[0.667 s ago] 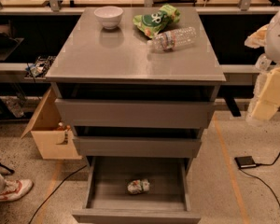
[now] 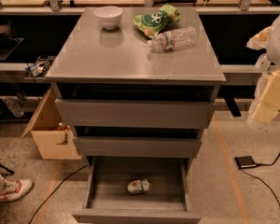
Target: Pick 7up can from bottom drawer and place on counter
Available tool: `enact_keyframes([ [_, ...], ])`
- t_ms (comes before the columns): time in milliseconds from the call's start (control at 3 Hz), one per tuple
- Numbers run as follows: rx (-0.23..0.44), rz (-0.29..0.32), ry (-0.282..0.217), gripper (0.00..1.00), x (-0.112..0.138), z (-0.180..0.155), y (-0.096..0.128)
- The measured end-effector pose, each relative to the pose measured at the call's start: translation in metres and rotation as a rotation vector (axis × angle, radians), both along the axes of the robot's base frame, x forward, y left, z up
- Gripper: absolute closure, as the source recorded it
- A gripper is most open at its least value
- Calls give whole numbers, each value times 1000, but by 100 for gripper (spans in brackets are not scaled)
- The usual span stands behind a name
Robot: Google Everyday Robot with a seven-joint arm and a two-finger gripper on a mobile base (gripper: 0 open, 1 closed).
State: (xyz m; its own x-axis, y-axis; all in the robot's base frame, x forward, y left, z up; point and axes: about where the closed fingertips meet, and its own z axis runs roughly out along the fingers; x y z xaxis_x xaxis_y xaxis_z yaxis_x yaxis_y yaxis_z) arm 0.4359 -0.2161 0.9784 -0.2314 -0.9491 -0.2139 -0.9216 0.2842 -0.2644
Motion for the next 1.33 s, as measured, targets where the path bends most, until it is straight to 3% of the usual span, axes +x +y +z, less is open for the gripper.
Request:
enact_keyframes([
  [333,50,-2,45,0,-4,-48,-1],
  [667,137,-7,119,0,-11,-139,2],
  [1333,311,-34,205,0,-27,-299,44],
])
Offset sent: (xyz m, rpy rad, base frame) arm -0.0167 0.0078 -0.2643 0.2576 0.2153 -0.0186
